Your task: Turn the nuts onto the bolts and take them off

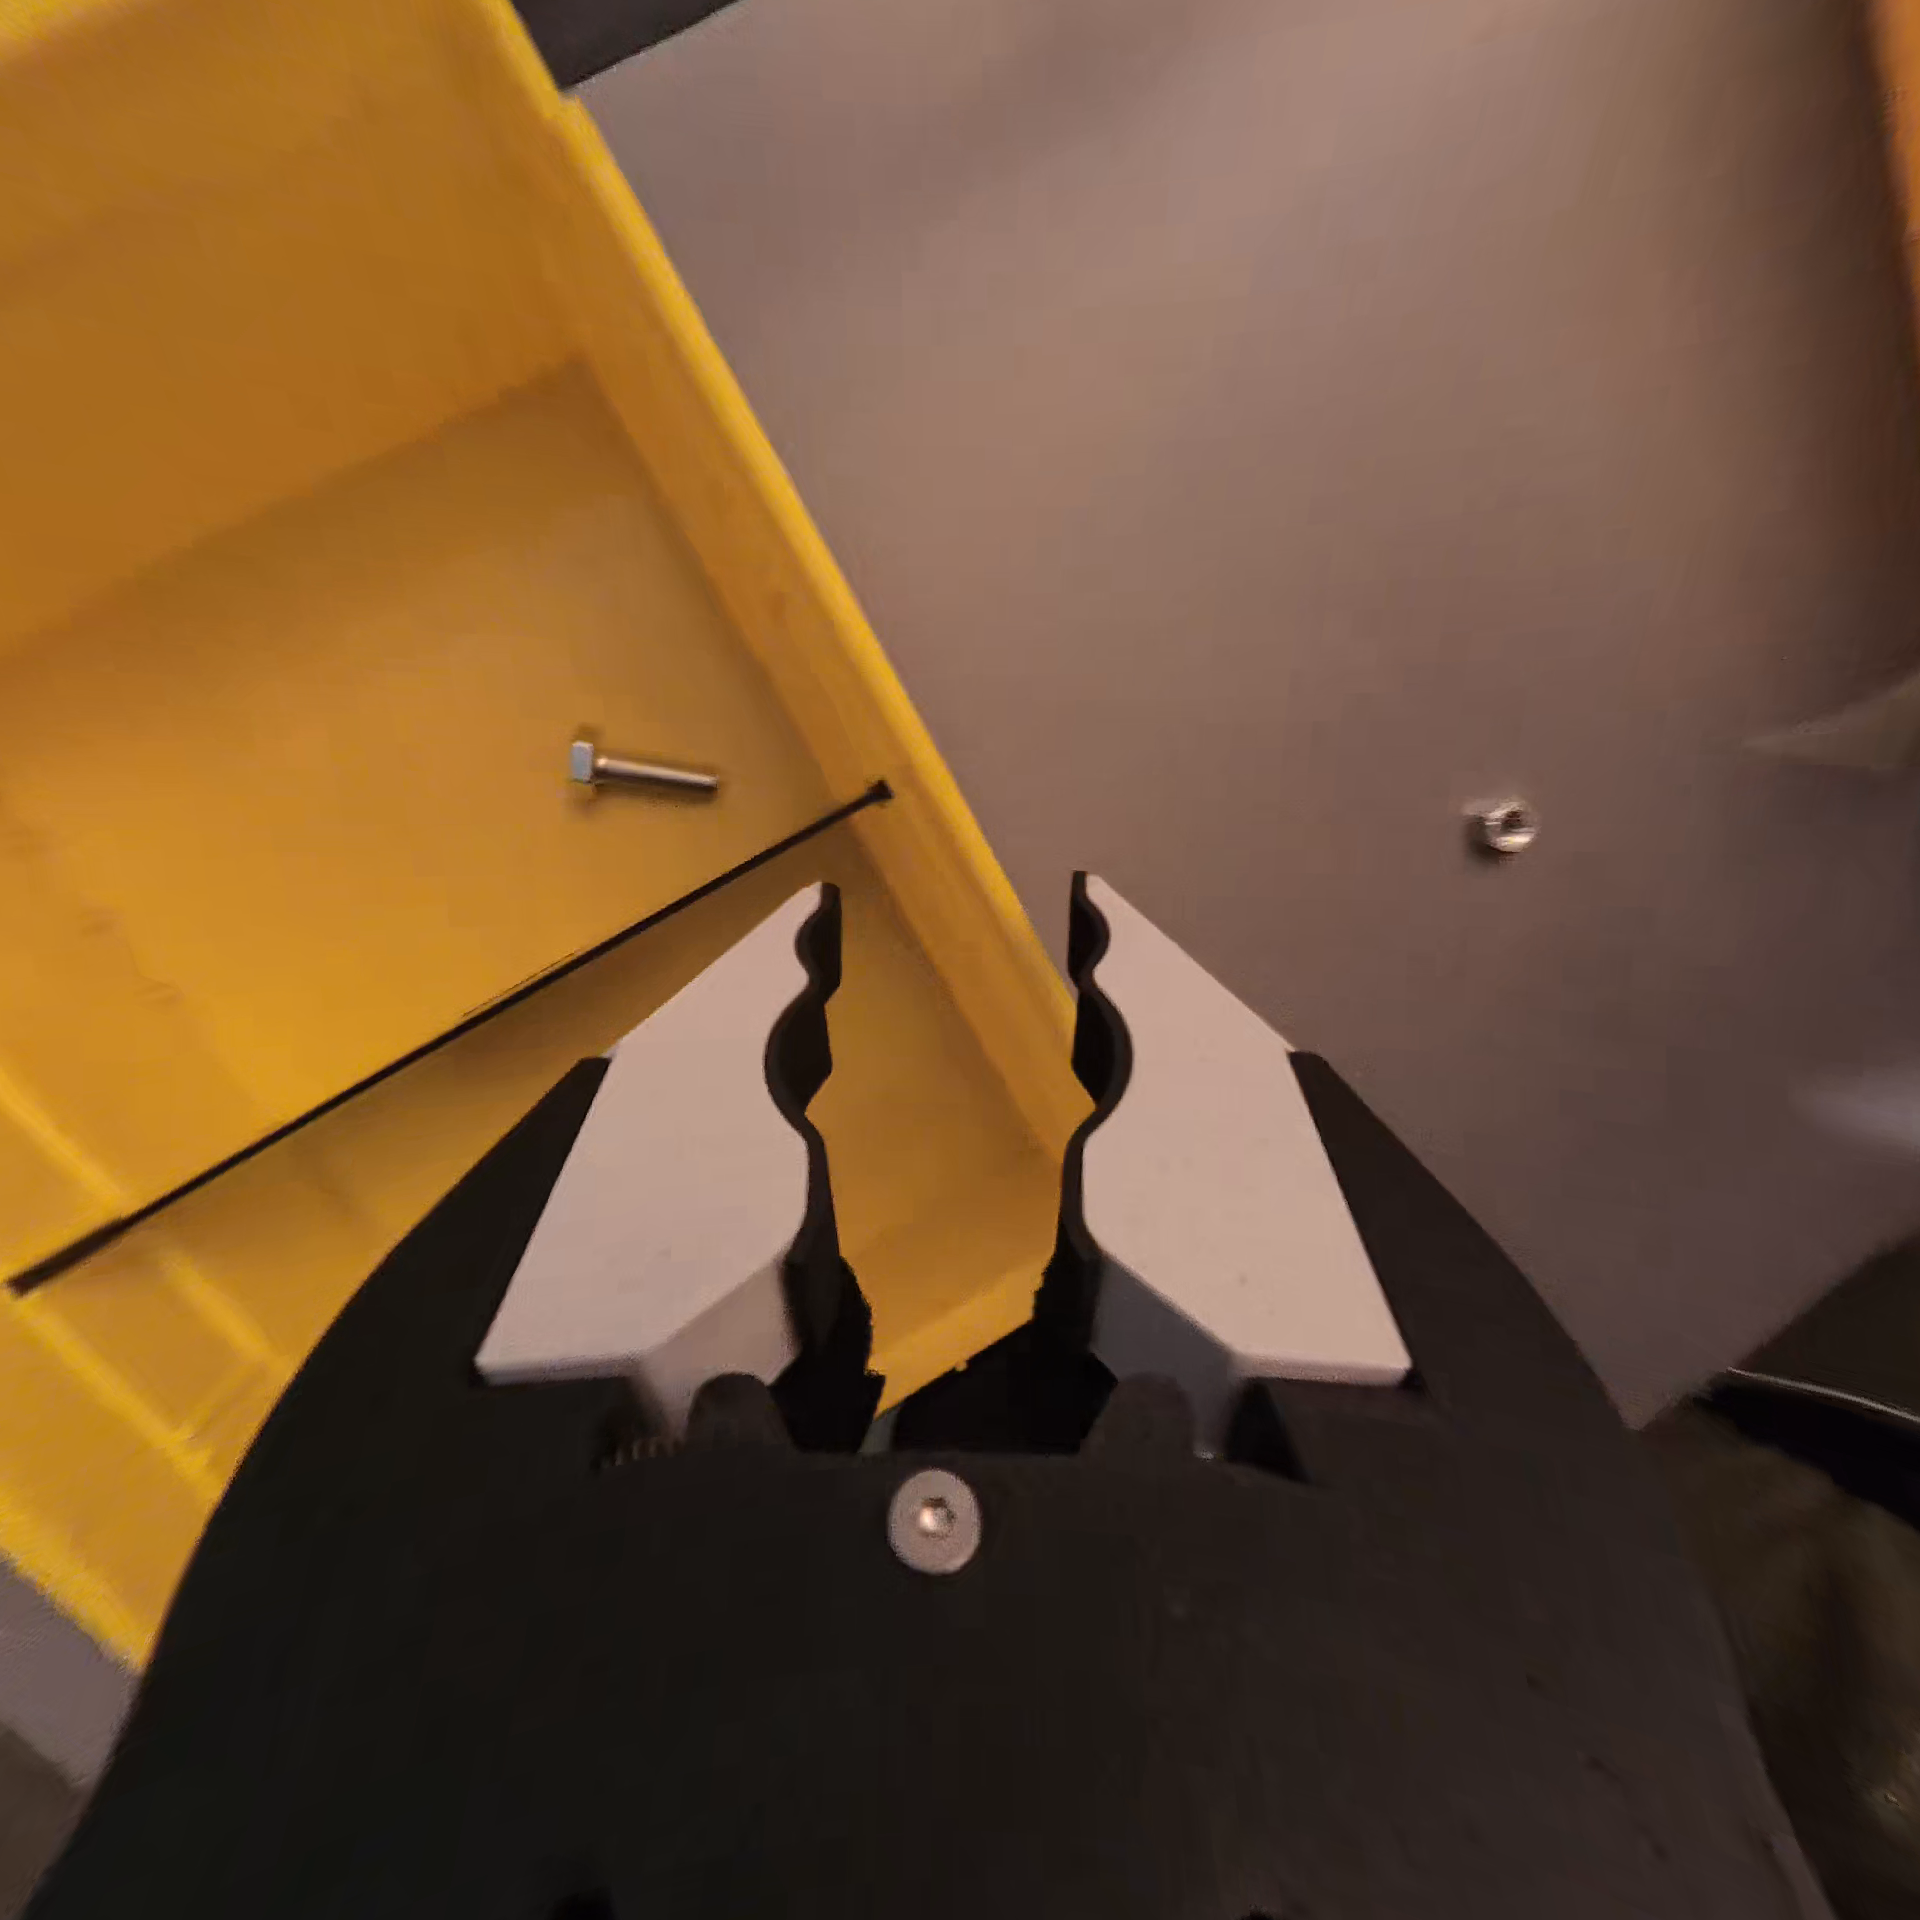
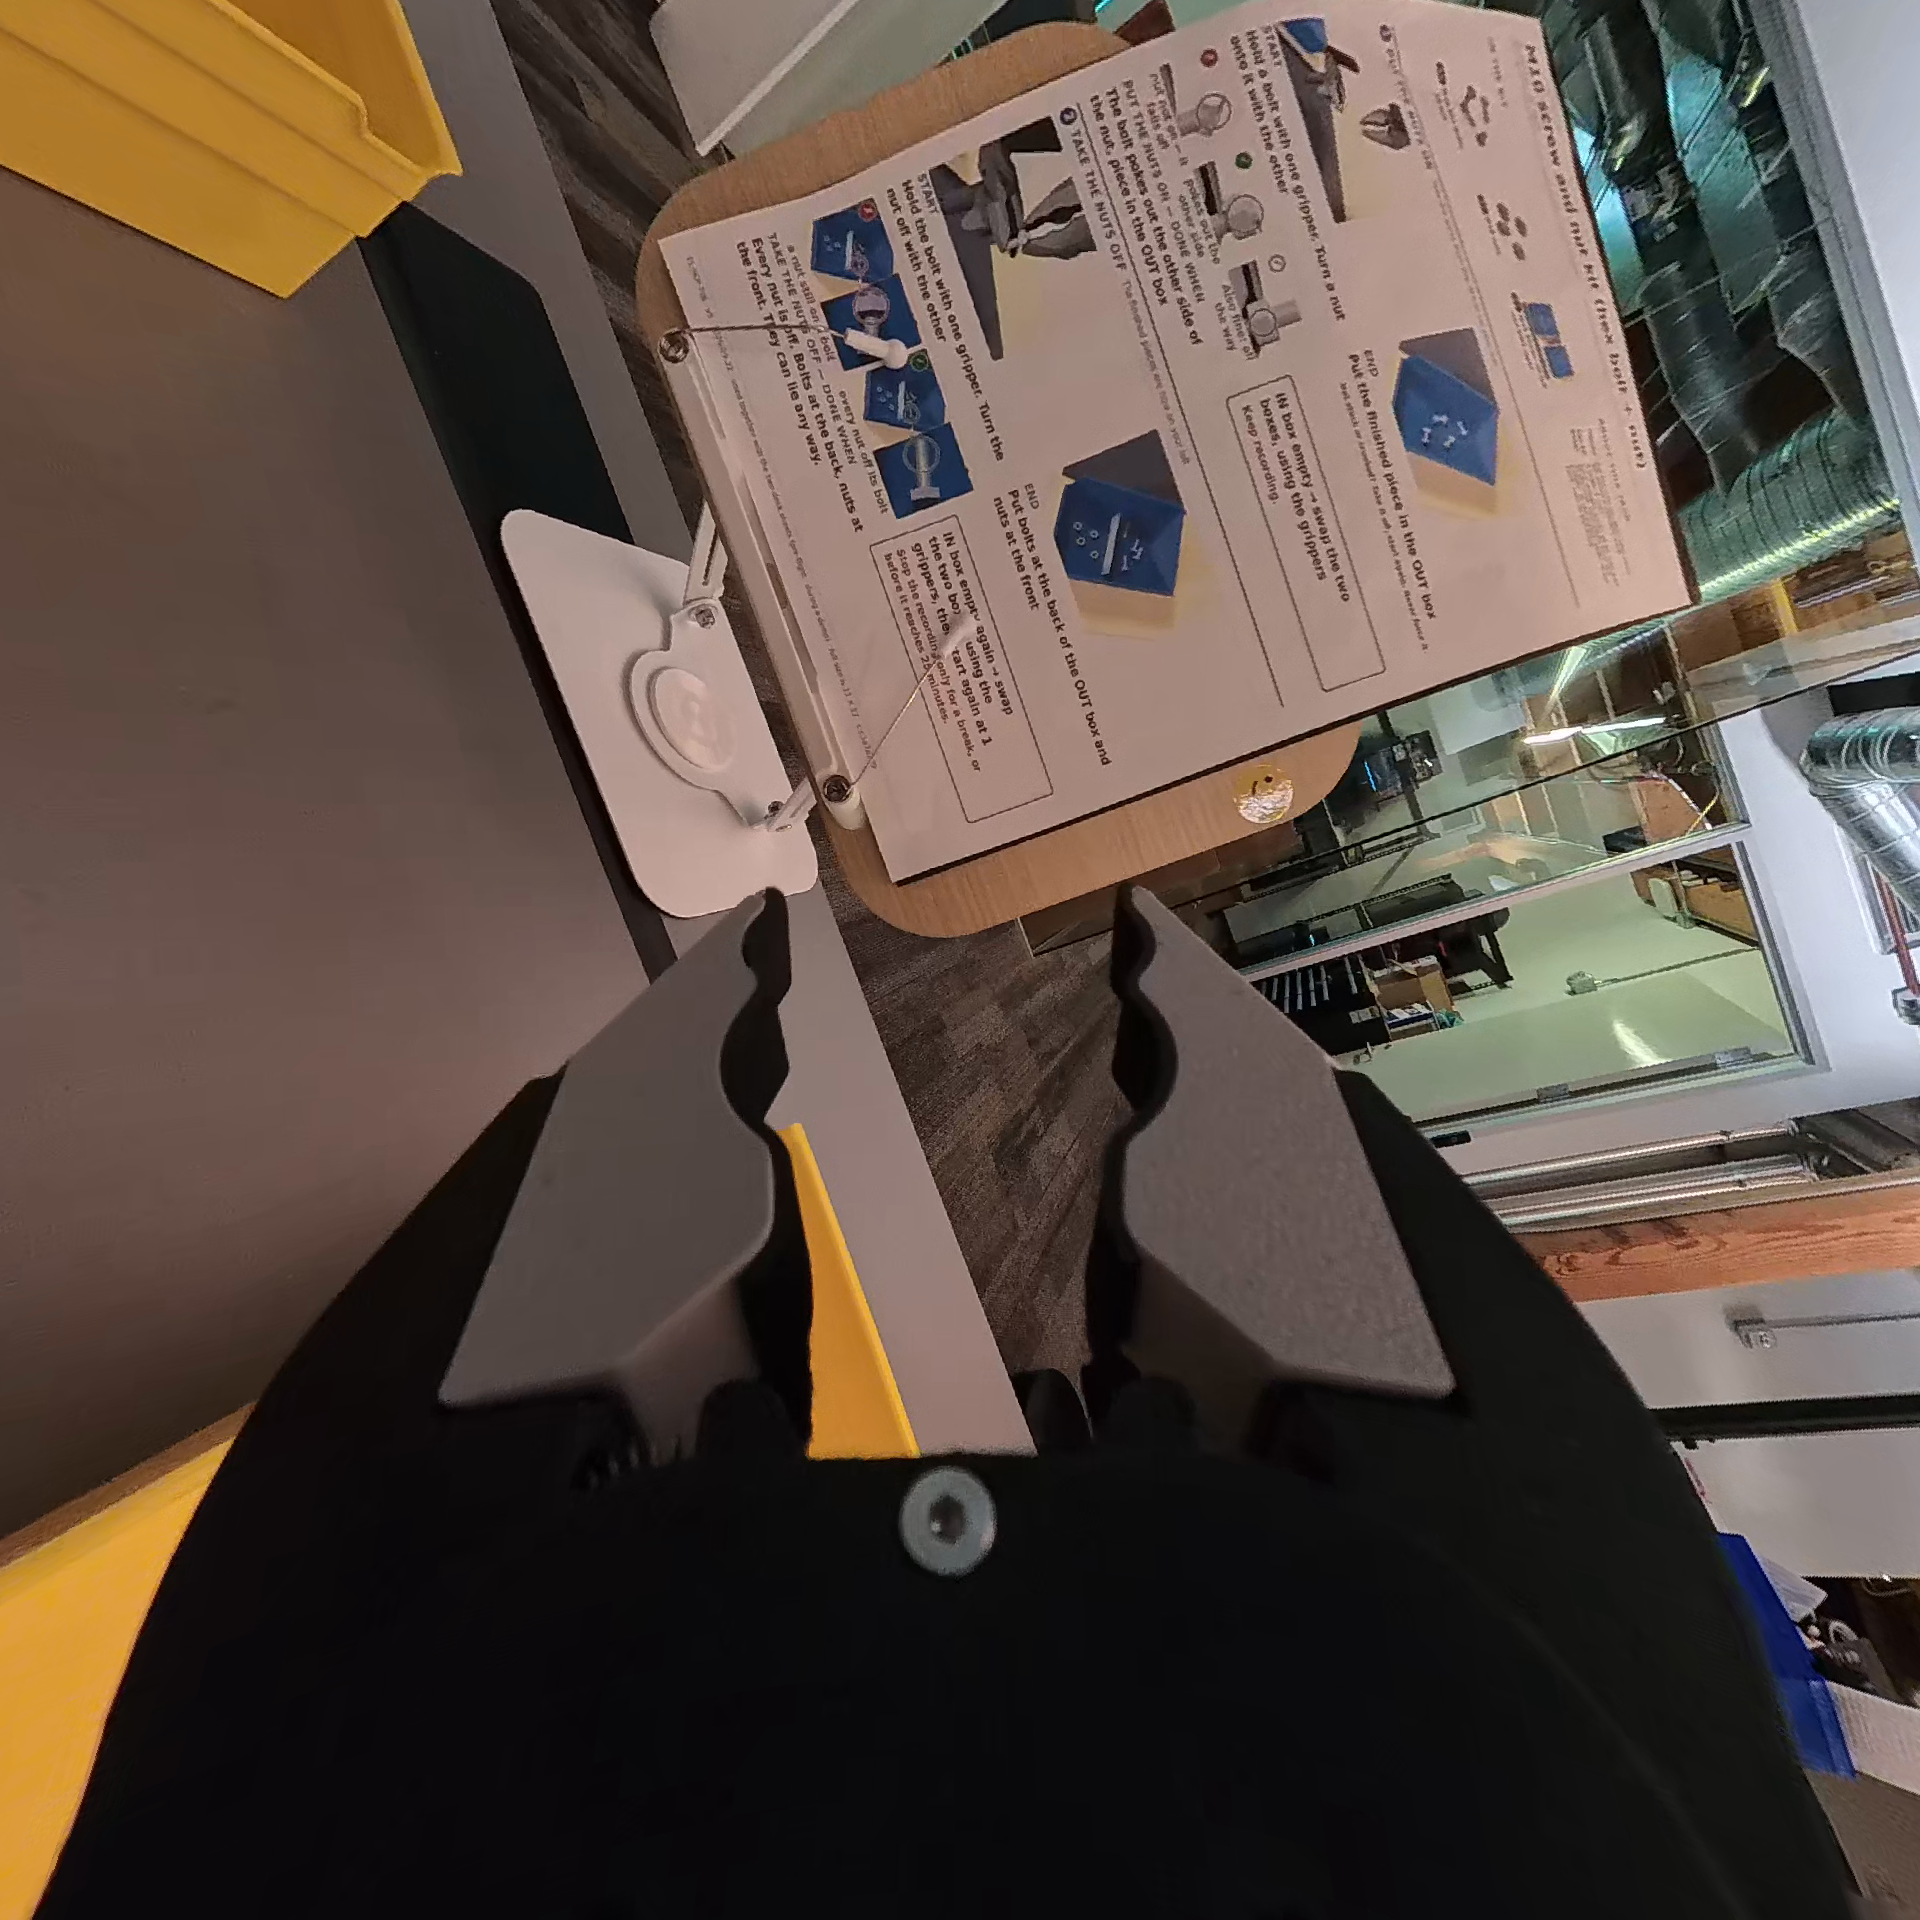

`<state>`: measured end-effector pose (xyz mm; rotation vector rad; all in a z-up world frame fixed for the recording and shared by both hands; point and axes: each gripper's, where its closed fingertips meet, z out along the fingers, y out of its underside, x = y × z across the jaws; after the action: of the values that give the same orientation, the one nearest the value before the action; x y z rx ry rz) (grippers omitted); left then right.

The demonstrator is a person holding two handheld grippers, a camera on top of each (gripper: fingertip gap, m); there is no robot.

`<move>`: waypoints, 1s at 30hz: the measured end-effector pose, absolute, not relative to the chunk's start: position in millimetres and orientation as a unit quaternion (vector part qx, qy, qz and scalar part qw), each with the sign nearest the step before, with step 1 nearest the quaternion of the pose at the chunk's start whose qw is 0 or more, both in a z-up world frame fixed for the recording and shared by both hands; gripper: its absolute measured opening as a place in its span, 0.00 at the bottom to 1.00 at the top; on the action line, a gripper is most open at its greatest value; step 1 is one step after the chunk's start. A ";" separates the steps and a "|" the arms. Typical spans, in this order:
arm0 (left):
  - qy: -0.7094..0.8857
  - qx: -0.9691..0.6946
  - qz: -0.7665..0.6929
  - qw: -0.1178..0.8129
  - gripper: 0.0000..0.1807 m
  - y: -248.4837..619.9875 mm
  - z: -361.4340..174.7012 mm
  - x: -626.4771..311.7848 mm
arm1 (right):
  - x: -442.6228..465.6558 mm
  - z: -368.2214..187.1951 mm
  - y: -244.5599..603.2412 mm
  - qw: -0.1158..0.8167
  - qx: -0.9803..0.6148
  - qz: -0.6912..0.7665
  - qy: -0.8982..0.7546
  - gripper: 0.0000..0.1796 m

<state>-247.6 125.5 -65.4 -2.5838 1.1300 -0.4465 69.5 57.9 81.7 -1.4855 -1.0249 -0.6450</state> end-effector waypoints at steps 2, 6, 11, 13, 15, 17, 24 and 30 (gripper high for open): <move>0.399 -0.899 -0.127 0.131 0.22 124.1 -73.7 -247.2 | 69.4 81.5 57.9 0.574 -0.634 -0.276 -0.438 0.34; 0.435 -0.888 -0.110 0.104 0.10 115.4 -86.3 -243.1 | 70.5 81.1 57.8 0.573 -0.635 -0.277 -0.438 0.34; 0.533 -0.838 -0.060 0.097 0.09 99.3 -86.5 -254.4 | 72.7 79.8 58.9 0.571 -0.638 -0.276 -0.437 0.34; 0.560 -0.822 -0.059 0.081 0.09 87.9 -86.5 -262.7 | 73.4 78.3 59.5 0.568 -0.640 -0.277 -0.438 0.34; 0.573 -0.814 -0.069 0.065 0.09 78.3 -86.3 -270.4 | 73.9 77.2 59.9 0.566 -0.641 -0.277 -0.438 0.34; 0.580 -0.809 -0.081 0.051 0.08 69.9 -85.9 -277.6 | 74.0 76.3 60.2 0.564 -0.642 -0.278 -0.439 0.34; 0.559 -0.820 -0.109 0.046 0.08 69.8 -85.3 -270.3 | 75.5 70.2 63.2 0.555 -0.648 -0.279 -0.441 0.34; 0.515 -0.833 -0.191 0.066 0.10 82.4 -78.7 -234.5 | 75.1 66.5 64.7 0.549 -0.650 -0.281 -0.444 0.34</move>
<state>-234.5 82.4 -78.7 -2.5132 1.5537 -0.5762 75.1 64.7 66.5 -1.5405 -1.0521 -0.6644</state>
